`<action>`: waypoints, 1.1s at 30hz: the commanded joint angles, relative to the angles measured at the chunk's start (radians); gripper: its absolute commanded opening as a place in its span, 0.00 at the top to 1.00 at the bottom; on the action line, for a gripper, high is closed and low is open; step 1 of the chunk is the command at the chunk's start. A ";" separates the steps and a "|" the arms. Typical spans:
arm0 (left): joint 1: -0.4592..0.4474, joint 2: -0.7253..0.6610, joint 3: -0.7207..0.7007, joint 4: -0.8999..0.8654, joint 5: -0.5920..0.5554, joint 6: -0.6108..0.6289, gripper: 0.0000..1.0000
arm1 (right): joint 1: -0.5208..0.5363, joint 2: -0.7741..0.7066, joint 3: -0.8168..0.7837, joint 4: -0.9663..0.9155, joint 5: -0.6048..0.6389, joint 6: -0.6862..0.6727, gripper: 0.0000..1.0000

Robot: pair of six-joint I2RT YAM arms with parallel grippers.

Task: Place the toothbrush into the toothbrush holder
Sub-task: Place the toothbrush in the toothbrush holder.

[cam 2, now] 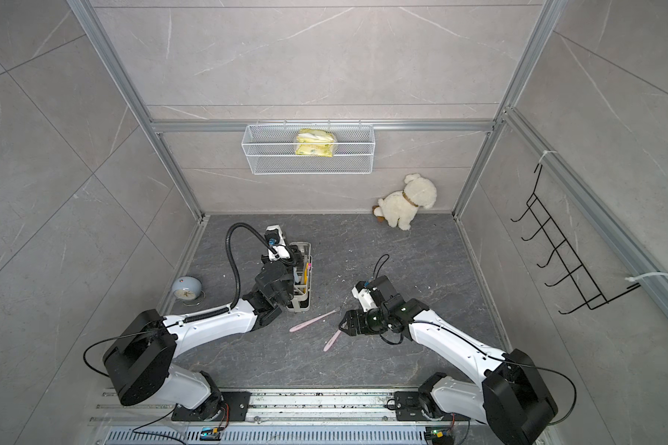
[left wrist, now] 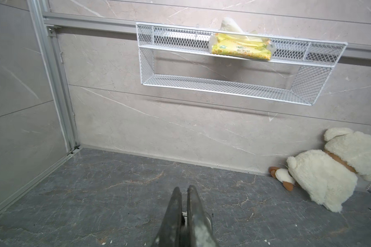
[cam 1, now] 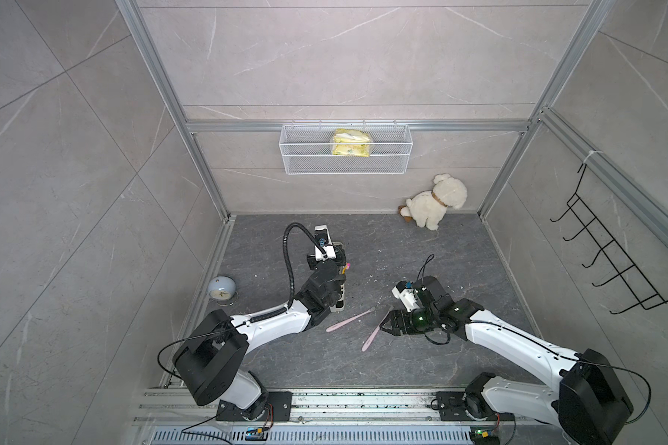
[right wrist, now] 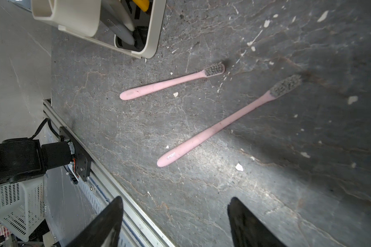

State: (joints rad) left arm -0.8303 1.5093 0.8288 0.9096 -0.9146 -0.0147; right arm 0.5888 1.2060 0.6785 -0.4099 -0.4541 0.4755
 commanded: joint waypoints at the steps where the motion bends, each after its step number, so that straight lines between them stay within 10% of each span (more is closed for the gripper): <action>1: 0.000 0.029 0.036 0.138 -0.007 0.043 1.00 | 0.006 0.018 -0.002 0.020 -0.006 -0.015 0.22; 17: -0.010 0.142 -0.023 0.282 -0.034 0.060 0.99 | 0.007 0.053 -0.017 0.039 0.004 -0.021 0.22; 25: -0.042 0.160 -0.014 0.335 -0.068 0.136 0.67 | 0.008 0.059 -0.016 0.045 0.005 -0.020 0.22; 33: -0.072 0.175 0.022 0.348 -0.093 0.192 0.55 | 0.008 0.048 -0.016 0.037 0.012 -0.009 0.21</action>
State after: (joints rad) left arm -0.8959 1.6859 0.8070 1.1778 -0.9688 0.1394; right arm 0.5892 1.2560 0.6708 -0.3752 -0.4530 0.4721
